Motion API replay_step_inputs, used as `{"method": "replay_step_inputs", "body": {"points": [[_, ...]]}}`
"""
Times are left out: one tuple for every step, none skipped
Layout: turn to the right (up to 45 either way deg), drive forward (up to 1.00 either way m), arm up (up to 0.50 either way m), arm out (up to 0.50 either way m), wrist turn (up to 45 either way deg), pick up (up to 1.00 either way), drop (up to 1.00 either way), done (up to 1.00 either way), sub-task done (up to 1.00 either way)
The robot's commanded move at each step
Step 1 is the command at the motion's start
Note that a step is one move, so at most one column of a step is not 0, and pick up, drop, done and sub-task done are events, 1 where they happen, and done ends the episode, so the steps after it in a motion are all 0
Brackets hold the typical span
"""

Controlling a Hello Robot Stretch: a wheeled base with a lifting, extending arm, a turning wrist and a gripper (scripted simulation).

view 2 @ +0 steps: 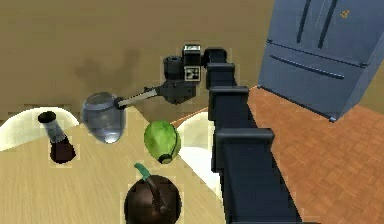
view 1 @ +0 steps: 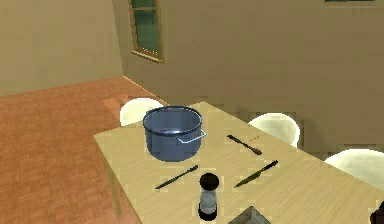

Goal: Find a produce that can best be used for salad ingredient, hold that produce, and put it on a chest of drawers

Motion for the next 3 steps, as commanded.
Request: {"method": "replay_step_inputs", "body": {"points": [[0.0, 0.00, 0.00, 0.00, 21.0, 0.00, 0.00, 0.00, 0.00], [0.0, 0.00, -0.28, 0.00, 0.0, 0.00, 0.00, 0.00, 0.00], [0.0, 0.00, 0.00, 0.00, 0.0, 1.00, 0.00, 0.00, 0.00]]}}
